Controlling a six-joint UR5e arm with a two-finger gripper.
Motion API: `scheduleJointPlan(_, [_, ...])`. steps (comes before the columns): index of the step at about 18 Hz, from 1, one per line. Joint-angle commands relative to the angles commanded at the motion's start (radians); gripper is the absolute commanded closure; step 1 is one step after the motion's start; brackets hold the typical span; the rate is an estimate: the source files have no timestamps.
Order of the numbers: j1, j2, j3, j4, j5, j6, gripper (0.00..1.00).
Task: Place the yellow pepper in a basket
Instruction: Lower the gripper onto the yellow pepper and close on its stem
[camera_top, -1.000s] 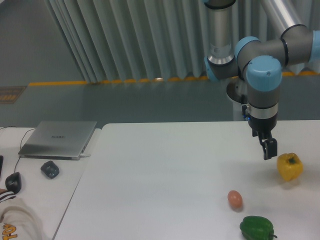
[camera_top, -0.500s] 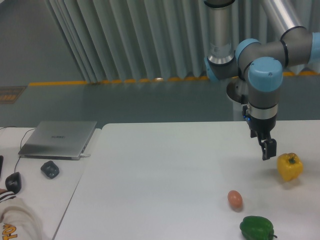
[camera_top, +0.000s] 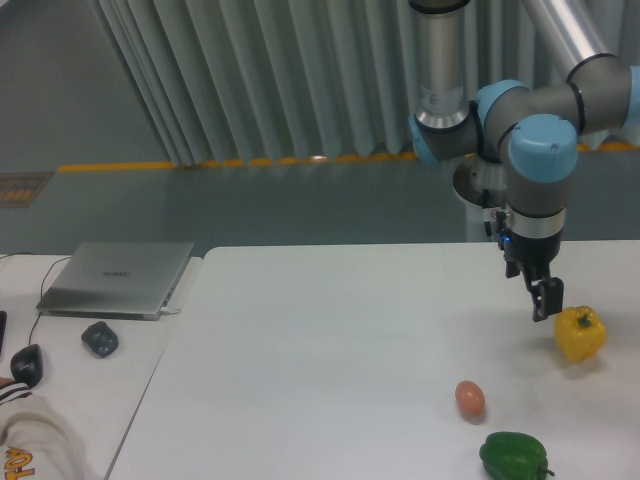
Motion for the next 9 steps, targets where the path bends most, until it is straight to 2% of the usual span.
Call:
scheduleJointPlan(5, [0.002,-0.003,0.003,0.002,0.009,0.014,0.0])
scheduleJointPlan(9, [-0.018,-0.017,0.012,0.003,0.156,0.08,0.0])
